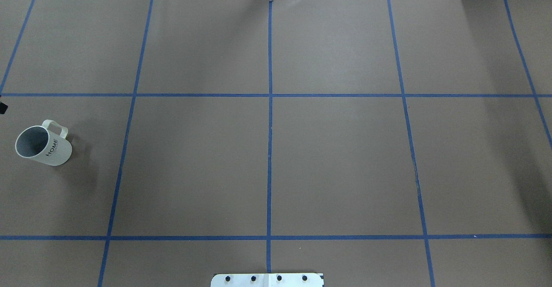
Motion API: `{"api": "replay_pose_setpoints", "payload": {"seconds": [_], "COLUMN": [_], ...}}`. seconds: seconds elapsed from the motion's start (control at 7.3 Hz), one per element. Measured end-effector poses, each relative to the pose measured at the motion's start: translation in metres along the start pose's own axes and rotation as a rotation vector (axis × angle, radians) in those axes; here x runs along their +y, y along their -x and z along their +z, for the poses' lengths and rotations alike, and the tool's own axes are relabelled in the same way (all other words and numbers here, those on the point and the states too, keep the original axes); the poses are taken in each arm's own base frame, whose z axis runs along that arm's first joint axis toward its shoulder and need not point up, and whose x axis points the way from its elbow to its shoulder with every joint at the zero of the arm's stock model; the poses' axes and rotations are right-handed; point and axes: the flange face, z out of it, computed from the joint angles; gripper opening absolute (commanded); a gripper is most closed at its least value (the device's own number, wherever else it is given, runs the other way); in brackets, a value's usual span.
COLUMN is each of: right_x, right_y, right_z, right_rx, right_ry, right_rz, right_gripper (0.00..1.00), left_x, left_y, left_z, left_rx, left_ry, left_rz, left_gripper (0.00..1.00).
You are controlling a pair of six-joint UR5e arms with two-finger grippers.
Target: Left arm hands cup to right arm to dump lemon
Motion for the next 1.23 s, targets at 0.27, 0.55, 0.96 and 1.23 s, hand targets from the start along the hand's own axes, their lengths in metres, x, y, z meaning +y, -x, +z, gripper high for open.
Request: {"api": "replay_pose_setpoints", "payload": {"seconds": [0.27, 0.55, 0.96, 1.23], "right_x": [-0.011, -0.010, -0.008, -0.007], "right_y": [-0.022, -0.042, -0.038, -0.032], "right_z": [-0.020, -0.045, -0.088, -0.102], "right_rx": [0.025, 0.038, 0.066, 0.085], "right_ry": [0.051, 0.070, 0.040, 0.020], "right_rz": [-0.055, -0.073, -0.036, -0.036], "right_gripper": [1.00, 1.00, 1.00, 1.00], "left_x": [0.005, 0.010, 0.019, 0.023], "left_y": [0.037, 0.067, 0.101, 0.106], "left_z": [-0.028, -0.047, -0.048, -0.044], "left_rx": [-0.032, -0.054, -0.108, -0.107], "left_ry": [-0.053, -0.087, -0.077, -0.067], "left_rz": [0.020, -0.003, -0.001, -0.017], "left_gripper": [1.00, 1.00, 1.00, 1.00]}}
